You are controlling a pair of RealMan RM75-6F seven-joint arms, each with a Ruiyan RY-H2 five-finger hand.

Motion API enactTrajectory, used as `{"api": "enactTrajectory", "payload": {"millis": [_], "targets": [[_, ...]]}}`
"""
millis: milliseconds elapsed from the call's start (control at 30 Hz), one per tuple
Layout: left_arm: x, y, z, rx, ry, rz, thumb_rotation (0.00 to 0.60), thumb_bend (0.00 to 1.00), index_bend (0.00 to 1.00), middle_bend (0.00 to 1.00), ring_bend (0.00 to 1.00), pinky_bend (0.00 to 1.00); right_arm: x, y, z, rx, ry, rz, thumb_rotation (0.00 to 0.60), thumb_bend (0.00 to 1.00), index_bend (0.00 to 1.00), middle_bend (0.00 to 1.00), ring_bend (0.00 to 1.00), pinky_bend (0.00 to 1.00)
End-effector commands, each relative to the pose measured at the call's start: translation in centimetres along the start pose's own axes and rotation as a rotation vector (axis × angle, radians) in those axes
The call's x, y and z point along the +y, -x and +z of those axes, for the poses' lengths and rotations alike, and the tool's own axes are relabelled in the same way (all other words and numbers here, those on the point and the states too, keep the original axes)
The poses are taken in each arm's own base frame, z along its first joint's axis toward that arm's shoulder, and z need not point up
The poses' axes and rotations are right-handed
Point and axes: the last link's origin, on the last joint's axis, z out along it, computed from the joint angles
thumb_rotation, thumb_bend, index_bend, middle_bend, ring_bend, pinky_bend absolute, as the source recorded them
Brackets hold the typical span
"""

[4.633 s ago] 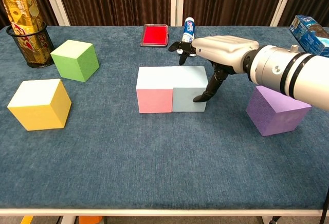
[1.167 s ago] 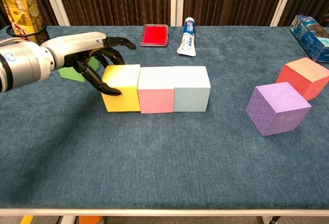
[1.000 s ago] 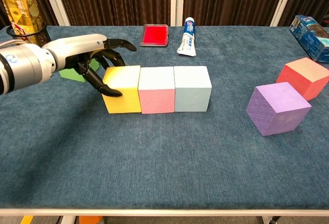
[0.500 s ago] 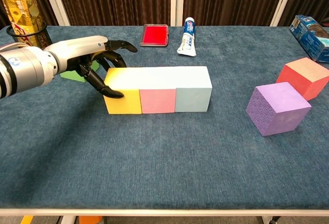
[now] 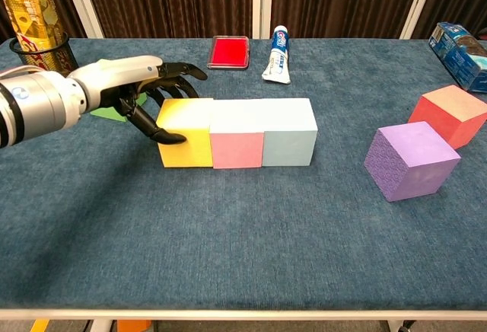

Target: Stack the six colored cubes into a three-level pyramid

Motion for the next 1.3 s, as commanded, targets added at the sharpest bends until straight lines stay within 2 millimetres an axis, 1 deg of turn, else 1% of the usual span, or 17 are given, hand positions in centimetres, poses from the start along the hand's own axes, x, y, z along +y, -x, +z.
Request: {"api": "enactTrajectory", "payload": {"millis": [33,267,467,533,600,667,733,767,867,900,967,1000,1067,1167,1300], "targets": [[0.1,0.1,-0.1,-0.007,0.003,0.003,0.600,0.21,0.08,0.18,0.16,0.25,0.1,0.0,0.0,0.001,0.002,0.000,0.600,0.00,0.00,0.01,0.00,0.00],[0.3,0.3,-0.5,-0.027,0.011,0.003,0.600,0.20,0.08,0.18,0.14,0.25,0.1,0.0,0.0,-0.001,0.001,0.002,0.600,0.00,0.00,0.01,0.00,0.00],[0.4,-0.1,-0.8,-0.034,0.020,0.007,0.600,0.19,0.08,0.15,0.11,0.25,0.1,-0.1,0.0,0.004,0.001,0.003,0.600,0.00,0.00,0.01,0.00,0.00],[0.3,-0.9,-1.5,-0.023,0.019,0.027,0.600,0.19,0.08,0.14,0.11,0.25,0.1,-0.5,0.0,0.012,0.001,0.005,0.600,0.00,0.00,0.01,0.00,0.00],[-0.1,-2.2,-2.6,-0.004,0.005,0.056,0.600,0.19,0.08,0.13,0.11,0.25,0.1,-0.8,0.0,0.023,0.000,0.005,0.600,0.00,0.00,0.01,0.00,0.00],[-0.7,-4.3,-4.6,0.017,-0.031,0.088,0.600,0.19,0.08,0.14,0.11,0.25,0.2,-1.4,0.0,0.034,-0.001,0.002,0.600,0.00,0.00,0.01,0.00,0.00],[-1.1,-6.0,-6.2,0.045,-0.060,0.108,0.600,0.19,0.08,0.17,0.11,0.27,0.2,-1.6,0.0,0.038,0.000,0.001,0.600,0.00,0.00,0.01,0.00,0.00],[-1.4,-7.2,-7.1,0.075,-0.077,0.134,0.600,0.19,0.08,0.19,0.11,0.28,0.2,-1.6,0.0,0.038,0.001,0.003,0.600,0.00,0.00,0.01,0.00,0.00],[-2.2,-9.3,-8.2,0.131,-0.112,0.189,0.600,0.19,0.08,0.25,0.13,0.31,0.2,-1.5,0.1,0.034,0.004,0.009,0.600,0.00,0.00,0.01,0.00,0.00],[-2.8,-10.1,-8.5,0.161,-0.124,0.219,0.600,0.19,0.09,0.26,0.14,0.33,0.2,-1.4,0.1,0.031,0.004,0.012,0.600,0.00,0.00,0.01,0.00,0.00],[-3.7,-10.9,-8.3,0.199,-0.128,0.267,0.600,0.19,0.10,0.28,0.16,0.35,0.0,-1.2,0.0,0.028,0.002,0.013,0.600,0.00,0.00,0.01,0.00,0.00],[-4.6,-11.2,-8.0,0.209,-0.126,0.293,0.600,0.19,0.10,0.28,0.16,0.35,-0.1,-1.1,-0.1,0.028,0.001,0.012,0.600,0.00,0.00,0.01,0.00,0.00],[-5.8,-11.2,-7.2,0.198,-0.106,0.327,0.600,0.19,0.10,0.29,0.16,0.35,-0.3,-1.1,-0.2,0.031,-0.002,0.014,0.600,0.00,0.00,0.01,0.00,0.00],[-7.6,-10.6,-5.6,0.134,-0.065,0.363,0.600,0.19,0.10,0.28,0.14,0.32,-0.6,-1.4,-0.5,0.044,-0.007,0.020,0.600,0.00,0.00,0.01,0.00,0.00],[-8.8,-9.9,-3.5,0.079,-0.011,0.442,0.600,0.19,0.08,0.26,0.09,0.30,-0.9,-2.0,-1.0,0.053,-0.010,0.016,0.600,0.00,0.00,0.01,0.00,0.00]]}}
